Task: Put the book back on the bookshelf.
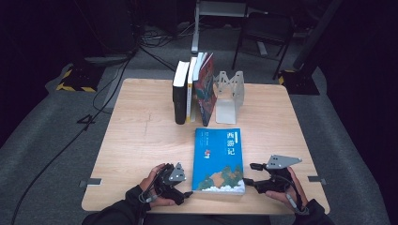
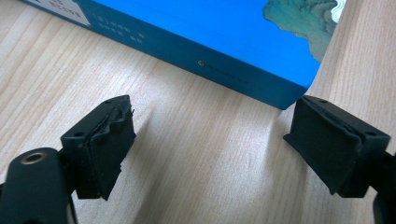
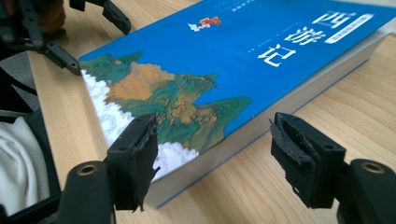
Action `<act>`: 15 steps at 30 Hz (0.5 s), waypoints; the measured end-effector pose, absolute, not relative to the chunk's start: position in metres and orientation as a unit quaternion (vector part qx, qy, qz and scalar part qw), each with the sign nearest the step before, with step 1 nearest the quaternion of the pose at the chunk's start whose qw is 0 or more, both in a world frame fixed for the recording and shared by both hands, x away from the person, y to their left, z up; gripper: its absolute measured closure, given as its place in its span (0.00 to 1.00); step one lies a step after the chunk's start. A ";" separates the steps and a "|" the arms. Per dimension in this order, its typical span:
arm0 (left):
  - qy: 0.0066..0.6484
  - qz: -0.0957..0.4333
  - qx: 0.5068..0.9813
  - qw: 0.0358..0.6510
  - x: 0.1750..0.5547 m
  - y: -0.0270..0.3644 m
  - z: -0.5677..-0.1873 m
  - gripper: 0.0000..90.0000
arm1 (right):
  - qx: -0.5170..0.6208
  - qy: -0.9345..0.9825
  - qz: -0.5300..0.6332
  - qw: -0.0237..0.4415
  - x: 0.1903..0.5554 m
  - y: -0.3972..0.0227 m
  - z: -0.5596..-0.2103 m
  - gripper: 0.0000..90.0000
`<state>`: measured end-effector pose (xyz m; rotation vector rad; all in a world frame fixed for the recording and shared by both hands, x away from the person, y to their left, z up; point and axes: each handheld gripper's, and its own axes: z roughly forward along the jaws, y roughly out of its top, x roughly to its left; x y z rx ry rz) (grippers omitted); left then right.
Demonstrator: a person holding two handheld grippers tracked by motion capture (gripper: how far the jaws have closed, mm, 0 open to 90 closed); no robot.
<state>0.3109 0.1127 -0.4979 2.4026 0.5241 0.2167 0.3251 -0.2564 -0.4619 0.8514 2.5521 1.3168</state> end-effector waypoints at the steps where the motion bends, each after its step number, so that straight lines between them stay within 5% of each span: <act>1: 0.201 0.084 0.919 0.329 0.310 0.113 -0.498 0.15 | 0.283 0.852 0.435 0.067 0.328 -0.254 -0.464 0.35; 15: 0.205 0.078 0.921 0.323 0.316 0.118 -0.496 0.18 | 0.247 0.897 0.360 0.069 0.319 -0.260 -0.491 0.37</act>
